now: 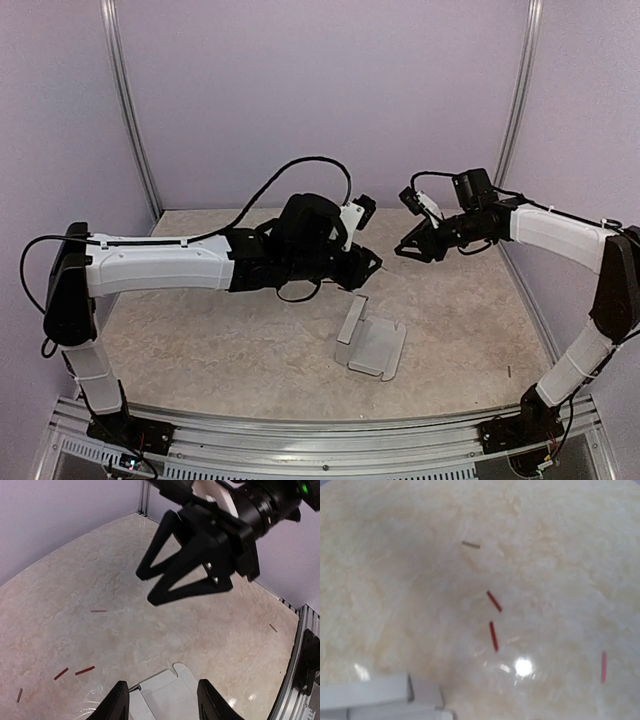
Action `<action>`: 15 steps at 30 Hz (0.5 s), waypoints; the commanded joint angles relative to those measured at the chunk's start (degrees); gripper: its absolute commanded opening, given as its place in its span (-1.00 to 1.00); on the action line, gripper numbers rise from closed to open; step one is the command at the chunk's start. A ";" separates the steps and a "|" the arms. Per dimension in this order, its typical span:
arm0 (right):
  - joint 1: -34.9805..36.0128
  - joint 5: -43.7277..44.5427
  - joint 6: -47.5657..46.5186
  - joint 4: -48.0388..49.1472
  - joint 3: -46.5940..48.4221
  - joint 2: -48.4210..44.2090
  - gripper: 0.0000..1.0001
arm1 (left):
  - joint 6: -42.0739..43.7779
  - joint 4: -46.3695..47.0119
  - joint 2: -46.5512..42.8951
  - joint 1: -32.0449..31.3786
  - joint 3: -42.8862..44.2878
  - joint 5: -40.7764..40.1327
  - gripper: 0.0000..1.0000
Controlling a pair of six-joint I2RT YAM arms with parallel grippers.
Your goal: Fold the paper box
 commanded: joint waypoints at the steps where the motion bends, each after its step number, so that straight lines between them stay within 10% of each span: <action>1: 0.04 2.41 -1.44 -5.14 -5.46 -2.56 -0.18 | -5.37 -22.35 7.95 -0.92 11.65 -5.99 -0.07; 15: -0.74 2.97 -1.90 -5.40 -11.10 -3.16 -0.18 | -5.05 -35.22 16.91 -3.13 21.40 -3.48 0.04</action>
